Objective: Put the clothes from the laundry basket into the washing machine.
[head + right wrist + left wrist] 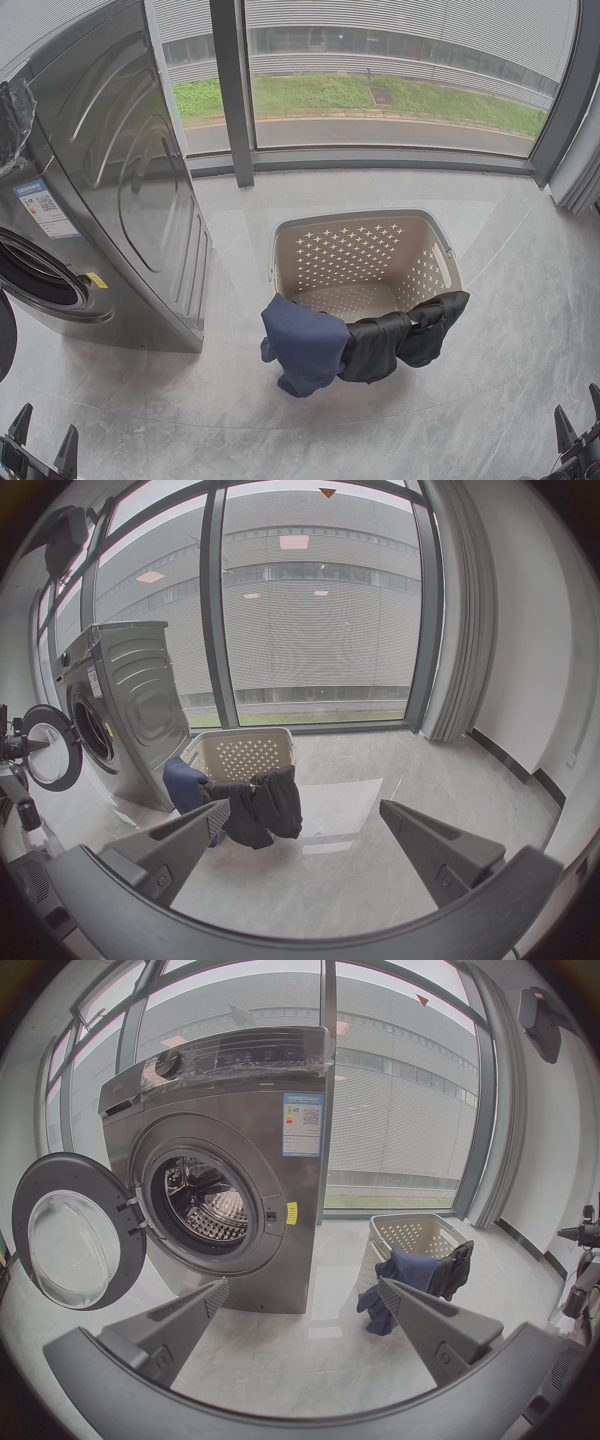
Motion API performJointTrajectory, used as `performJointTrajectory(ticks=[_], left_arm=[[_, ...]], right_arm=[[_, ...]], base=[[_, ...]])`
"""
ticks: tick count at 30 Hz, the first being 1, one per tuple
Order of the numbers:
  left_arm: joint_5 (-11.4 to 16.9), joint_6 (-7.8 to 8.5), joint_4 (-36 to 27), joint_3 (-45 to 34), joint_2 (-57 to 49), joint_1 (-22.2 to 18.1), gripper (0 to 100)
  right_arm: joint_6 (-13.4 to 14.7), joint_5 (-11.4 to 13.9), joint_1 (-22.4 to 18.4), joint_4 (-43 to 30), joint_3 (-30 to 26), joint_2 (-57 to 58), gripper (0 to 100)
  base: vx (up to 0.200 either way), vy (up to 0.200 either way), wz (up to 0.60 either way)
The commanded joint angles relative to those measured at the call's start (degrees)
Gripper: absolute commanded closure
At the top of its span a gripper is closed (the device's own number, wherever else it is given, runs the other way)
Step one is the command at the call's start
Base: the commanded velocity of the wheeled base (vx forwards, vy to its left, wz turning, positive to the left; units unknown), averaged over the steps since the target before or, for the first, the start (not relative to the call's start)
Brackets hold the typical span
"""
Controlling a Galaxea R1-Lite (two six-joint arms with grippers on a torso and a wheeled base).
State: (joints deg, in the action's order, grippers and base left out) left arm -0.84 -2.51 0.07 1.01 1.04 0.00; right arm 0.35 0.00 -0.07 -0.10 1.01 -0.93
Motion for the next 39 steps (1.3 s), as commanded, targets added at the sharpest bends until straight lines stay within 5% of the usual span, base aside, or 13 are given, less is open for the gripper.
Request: performJointTrajectory(ticks=[1, 13, 25, 39], left_arm=[[0.0, 0.05, 0.0, -0.9, -0.6, 0.1, 0], [0.0, 0.05, 0.0, -0.9, -0.6, 0.0, 0], [0.0, -0.04, 0.0, -0.9, -0.6, 0.1, 0], [0.0, -0.13, 0.0, -0.9, -0.6, 0.0, 0]], right_arm=[[0.0, 0.0, 0.0, 0.0, -1.0, 0.9, 0], [0.0, 0.0, 0.0, 0.0, -1.0, 0.9, 0], [0.0, 0.0, 0.0, 0.0, -1.0, 0.9, 0], [0.0, 0.0, 0.0, 0.0, -1.0, 0.9, 0]], base=[[0.000, 0.000, 0.00], [0.000, 0.000, 0.00], [0.000, -0.200, 0.00], [0.000, 0.000, 0.00]])
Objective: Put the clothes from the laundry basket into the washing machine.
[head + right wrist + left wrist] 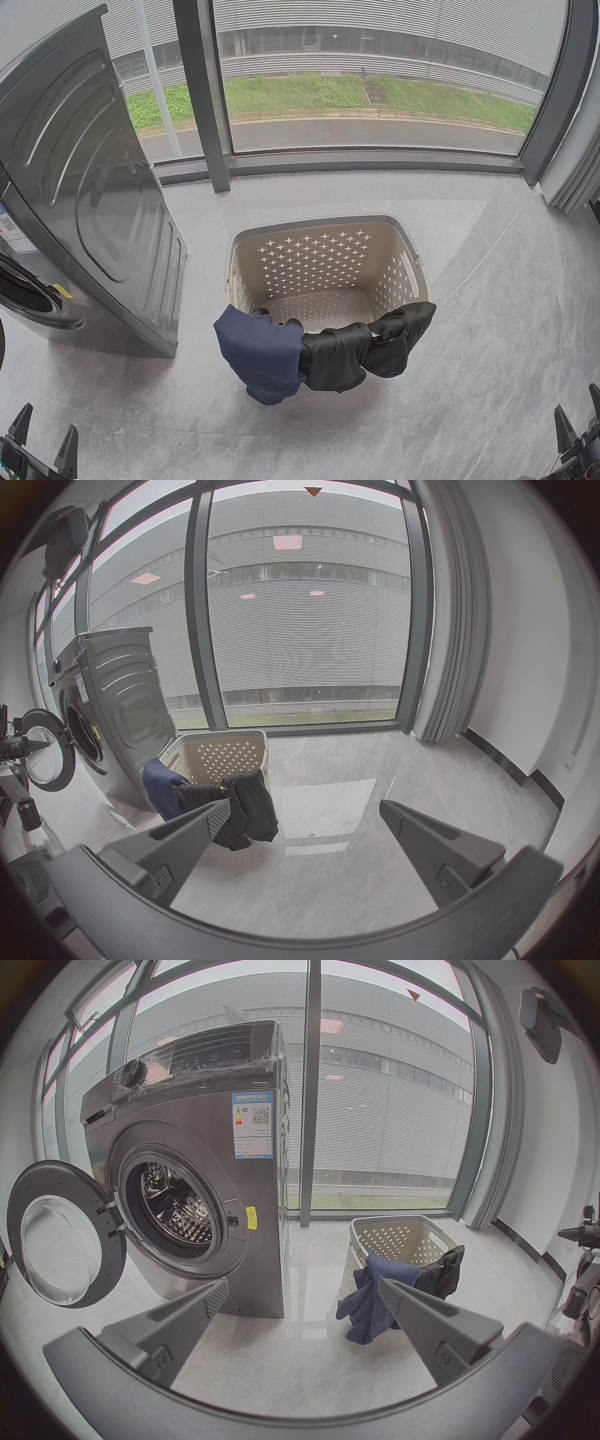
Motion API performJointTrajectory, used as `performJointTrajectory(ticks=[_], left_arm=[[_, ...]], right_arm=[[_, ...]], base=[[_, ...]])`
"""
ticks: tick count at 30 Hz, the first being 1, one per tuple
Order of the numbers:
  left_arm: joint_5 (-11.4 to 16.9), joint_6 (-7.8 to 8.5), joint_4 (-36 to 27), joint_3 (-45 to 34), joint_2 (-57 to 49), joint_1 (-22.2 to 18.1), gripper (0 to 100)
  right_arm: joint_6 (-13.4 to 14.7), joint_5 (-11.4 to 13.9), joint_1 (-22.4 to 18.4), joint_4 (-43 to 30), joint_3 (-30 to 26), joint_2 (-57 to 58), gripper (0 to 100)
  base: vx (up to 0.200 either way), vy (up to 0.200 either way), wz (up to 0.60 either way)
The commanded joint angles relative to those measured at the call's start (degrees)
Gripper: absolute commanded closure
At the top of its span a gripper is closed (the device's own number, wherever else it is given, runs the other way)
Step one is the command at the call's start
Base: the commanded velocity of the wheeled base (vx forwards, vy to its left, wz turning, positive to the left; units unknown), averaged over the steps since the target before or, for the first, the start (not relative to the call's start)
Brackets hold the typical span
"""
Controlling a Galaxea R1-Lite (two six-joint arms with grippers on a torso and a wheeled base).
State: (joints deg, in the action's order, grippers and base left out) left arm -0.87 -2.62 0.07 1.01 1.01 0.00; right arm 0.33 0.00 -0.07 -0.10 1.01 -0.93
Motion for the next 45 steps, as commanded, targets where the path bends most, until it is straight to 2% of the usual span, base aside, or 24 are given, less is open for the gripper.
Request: performJointTrajectory(ticks=[1, 37, 40, 45], left_arm=[[-0.1, -0.02, 0.0, -0.9, -0.6, 0.0, 0], [-0.3, -0.19, -0.1, -0.9, -0.6, 0.1, 0], [-0.4, -0.19, -0.1, -0.9, -0.6, 0.0, 0], [-0.4, -0.28, -0.1, -0.9, -0.6, 0.0, 0]], right_arm=[[0.0, 0.0, 0.0, 0.0, -1.0, 0.9, 0], [-0.1, 0.0, 0.0, -0.2, -0.9, 0.9, 0], [-0.1, 0.0, 0.0, -0.2, -0.9, 0.9, 0], [0.1, -0.1, 0.0, 0.1, -1.0, 0.9, 0]], base=[[0.000, 0.000, 0.00], [0.000, 0.000, 0.00], [-0.200, 0.000, 0.00], [0.000, 0.000, 0.00]])
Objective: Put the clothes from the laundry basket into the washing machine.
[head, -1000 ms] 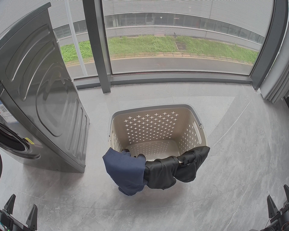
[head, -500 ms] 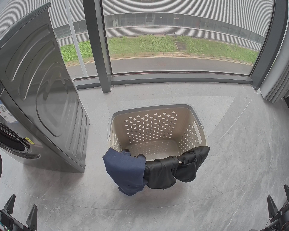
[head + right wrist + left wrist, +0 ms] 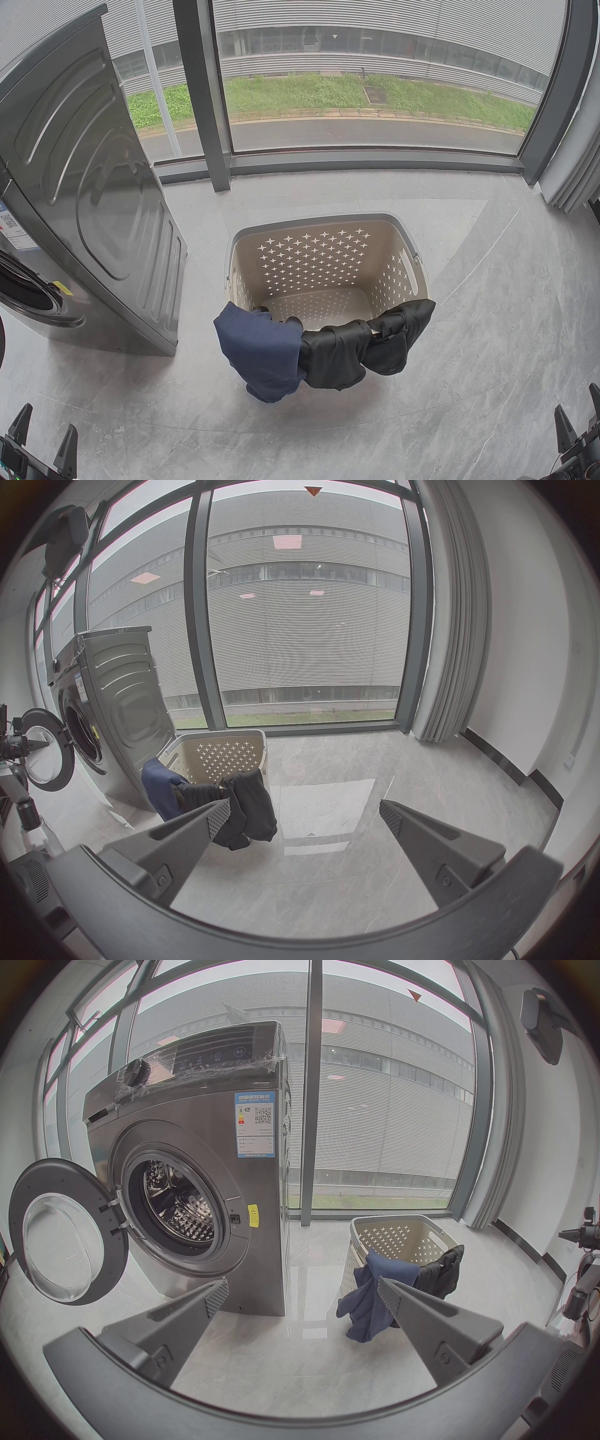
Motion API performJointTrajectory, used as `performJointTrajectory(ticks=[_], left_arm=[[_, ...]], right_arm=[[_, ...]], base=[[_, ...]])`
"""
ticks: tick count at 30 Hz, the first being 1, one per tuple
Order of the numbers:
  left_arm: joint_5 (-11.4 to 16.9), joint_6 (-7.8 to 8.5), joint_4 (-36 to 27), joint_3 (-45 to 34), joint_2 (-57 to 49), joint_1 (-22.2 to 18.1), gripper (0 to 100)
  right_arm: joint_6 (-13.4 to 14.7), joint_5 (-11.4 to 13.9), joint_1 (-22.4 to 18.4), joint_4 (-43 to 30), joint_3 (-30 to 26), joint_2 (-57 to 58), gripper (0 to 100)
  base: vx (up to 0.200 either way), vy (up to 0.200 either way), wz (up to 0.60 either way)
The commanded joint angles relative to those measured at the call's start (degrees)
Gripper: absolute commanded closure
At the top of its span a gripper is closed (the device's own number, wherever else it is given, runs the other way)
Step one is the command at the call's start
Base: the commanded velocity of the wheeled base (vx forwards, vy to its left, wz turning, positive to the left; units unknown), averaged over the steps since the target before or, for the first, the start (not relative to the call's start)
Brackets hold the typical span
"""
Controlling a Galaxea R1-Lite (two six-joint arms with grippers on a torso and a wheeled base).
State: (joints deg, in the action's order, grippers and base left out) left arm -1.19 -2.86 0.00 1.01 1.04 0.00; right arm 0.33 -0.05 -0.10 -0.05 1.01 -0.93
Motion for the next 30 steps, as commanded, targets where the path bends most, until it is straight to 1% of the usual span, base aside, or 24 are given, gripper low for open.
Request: performJointTrajectory(ticks=[1, 4, 5, 6, 7, 8, 10, 11, 12, 15, 17, 18, 19, 23, 25, 28, 30], left_arm=[[0.0, -0.04, 0.0, -0.9, -0.6, 0.0, 0], [0.0, -0.04, 0.0, -0.9, -0.6, 0.0, 0], [0.0, -0.04, 0.0, -0.9, -0.6, 0.0, 0], [0.0, -0.04, 0.0, -0.9, -0.6, 0.0, 0], [0.0, -0.04, 0.0, -0.9, -0.6, 0.0, 0], [0.0, -0.04, 0.0, -0.9, -0.6, 0.0, 0], [0.0, -0.04, 0.0, -0.9, -0.5, 0.1, 0], [0.0, -0.04, 0.0, -0.9, -0.5, 0.0, 0], [0.0, -0.04, 0.0, -0.9, -0.6, 0.0, 0], [-0.1, -0.12, 0.0, -0.9, -0.6, 0.0, 0], [-0.1, -0.12, 0.0, -0.9, -0.6, 0.0, 0], [-0.1, -0.12, 0.0, -0.9, -0.6, 0.0, 0], [0.0, -0.21, 0.0, -0.9, -0.6, 0.0, 0], [0.0, -0.21, 0.0, -0.9, -0.6, 0.0, 0], [0.0, -0.21, 0.0, -0.9, -0.6, 0.0, 0], [0.0, -0.21, 0.0, -0.9, -0.6, 0.0, 0], [0.0, -0.21, 0.0, -0.9, -0.6, 0.0, 0]], right_arm=[[0.1, -0.2, 0.0, 0.0, -1.0, 0.9, 0], [0.2, 0.5, 0.0, 0.9, 0.5, 0.9, 0], [0.3, 0.4, 0.2, 1.4, 2.1, 0.9, 0], [0.6, 0.4, 0.4, 1.4, 6.3, -1.2, 0], [0.6, 0.4, 0.4, 1.4, 6.3, -1.2, 0], [0.6, 0.5, 1.2, 1.4, 9.4, -8.3, 0], [0.9, 0.6, 2.8, 2.6, 9.4, -15.2, 0], [1.7, 0.8, 4.5, 3.6, 9.0, -20.8, 0], [3.2, 1.2, 6.1, 4.5, 8.8, -25.0, 0], [11.0, 2.2, 11.6, 11.0, 9.6, -38.4, 0], [13.5, 2.2, 13.5, 16.0, 9.8, -45.7, 0], [13.5, 2.2, 13.5, 16.0, 9.8, -45.7, 0], [14.0, 2.2, 14.1, 23.6, 9.0, -56.2, 0], [13.8, 2.2, 14.3, 29.9, 8.4, -63.9, 0], [13.9, 2.2, 14.5, 32.0, 8.7, -67.0, 0], [13.8, 2.1, 14.7, 34.2, 9.2, -70.4, 0], [13.7, 1.9, 15.1, 34.8, 9.2, -72.2, 0]], base=[[0.000, 0.000, 0.00], [0.000, 0.000, 0.00], [0.000, 0.000, 0.00], [0.000, 0.000, 0.00], [0.000, 0.000, 0.00], [0.000, 0.000, 0.00], [0.000, 0.000, 0.00], [0.000, 0.000, 0.00], [0.000, 0.000, 0.00], [0.000, 0.000, 0.00], [0.000, 0.000, 0.00], [0.000, 0.000, 0.00], [0.000, 0.000, 0.00], [0.000, 0.000, 0.00], [0.000, 0.000, 0.00], [0.200, 0.000, 0.00], [0.000, 0.000, 0.00]])
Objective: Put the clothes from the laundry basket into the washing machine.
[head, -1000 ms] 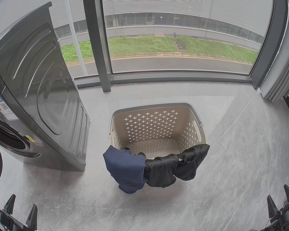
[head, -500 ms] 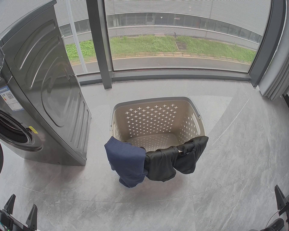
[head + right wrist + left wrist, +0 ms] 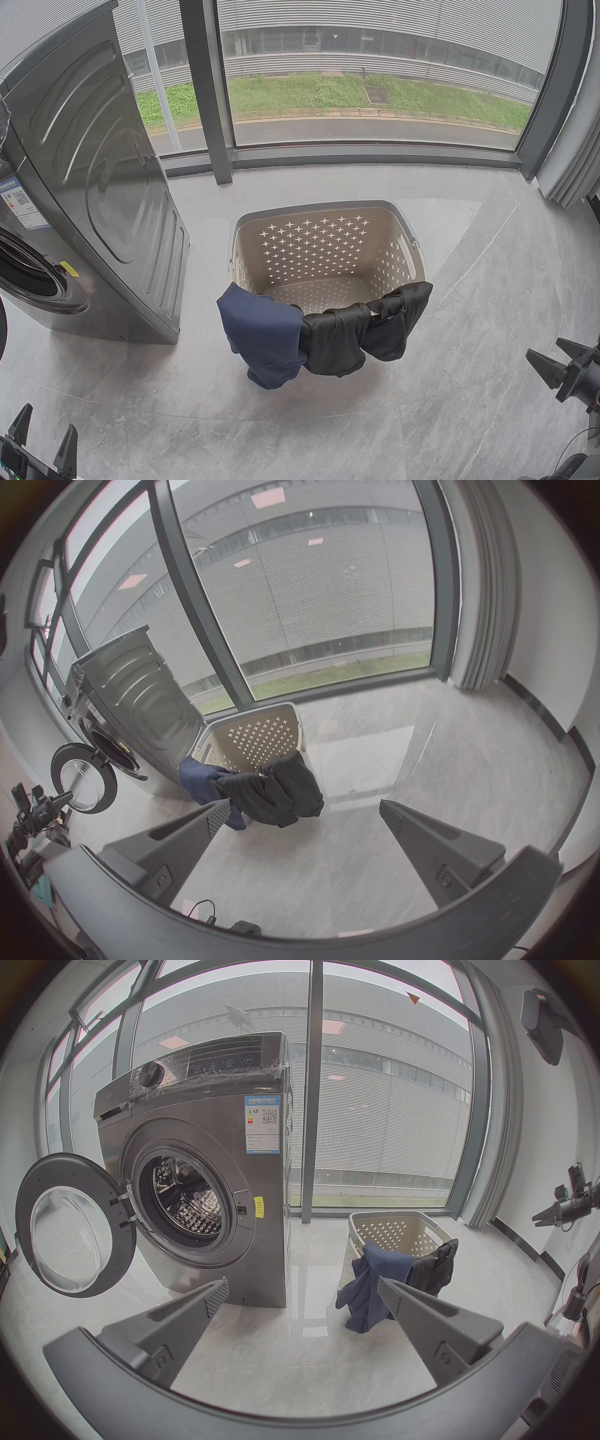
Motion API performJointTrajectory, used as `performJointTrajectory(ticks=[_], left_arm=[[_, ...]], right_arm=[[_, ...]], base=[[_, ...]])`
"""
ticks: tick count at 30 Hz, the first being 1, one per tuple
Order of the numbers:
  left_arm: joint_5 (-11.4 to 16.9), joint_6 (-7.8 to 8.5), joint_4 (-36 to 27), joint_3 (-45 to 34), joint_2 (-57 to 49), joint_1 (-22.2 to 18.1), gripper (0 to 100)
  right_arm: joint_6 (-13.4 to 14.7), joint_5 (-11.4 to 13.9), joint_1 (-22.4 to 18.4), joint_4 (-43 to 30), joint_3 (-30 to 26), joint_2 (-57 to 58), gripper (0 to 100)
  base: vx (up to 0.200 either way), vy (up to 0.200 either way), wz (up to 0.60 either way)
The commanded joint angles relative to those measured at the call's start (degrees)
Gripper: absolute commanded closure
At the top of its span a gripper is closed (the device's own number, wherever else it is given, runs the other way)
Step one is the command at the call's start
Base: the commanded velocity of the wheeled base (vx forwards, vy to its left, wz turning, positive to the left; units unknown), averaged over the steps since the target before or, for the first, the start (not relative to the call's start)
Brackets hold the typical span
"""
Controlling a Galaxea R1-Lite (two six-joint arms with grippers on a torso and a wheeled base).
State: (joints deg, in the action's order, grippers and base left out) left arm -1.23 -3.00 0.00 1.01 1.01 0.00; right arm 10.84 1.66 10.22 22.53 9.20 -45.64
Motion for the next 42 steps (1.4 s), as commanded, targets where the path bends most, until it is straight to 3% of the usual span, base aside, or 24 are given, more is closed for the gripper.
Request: performJointTrajectory(ticks=[1, 6, 21, 29, 34, 42], left_arm=[[0.0, -0.08, 0.0, -0.9, -0.6, 0.0, 0], [0.0, -0.08, 0.0, -0.9, -0.6, 0.0, 0], [-0.1, -0.08, 0.0, -0.9, -0.6, 0.0, 0], [-0.1, -0.08, 0.0, -0.9, -0.6, 0.0, 0], [-0.1, -0.08, 0.0, -0.9, -0.6, 0.0, 0], [-0.1, -0.08, 0.0, -0.9, -0.6, 0.0, 0]], right_arm=[[3.2, 0.1, 5.1, 12.3, 1.1, -28.4, 0], [3.3, -0.1, 6.0, 14.2, 2.0, -34.6, 0], [3.5, -1.8, 10.2, 30.9, 3.7, -52.4, 0], [3.8, -2.1, 12.5, 31.7, 7.5, -57.9, 0], [3.8, -4.9, 14.0, 32.9, 10.9, -61.6, 0], [4.2, -5.3, 14.0, 36.3, 15.3, -68.3, 0]], base=[[0.000, 0.000, 0.00], [0.000, 0.000, 0.00], [0.000, 0.000, 0.00], [0.000, 0.000, 0.00], [0.000, 0.000, 0.00], [0.000, 0.000, 0.00]])
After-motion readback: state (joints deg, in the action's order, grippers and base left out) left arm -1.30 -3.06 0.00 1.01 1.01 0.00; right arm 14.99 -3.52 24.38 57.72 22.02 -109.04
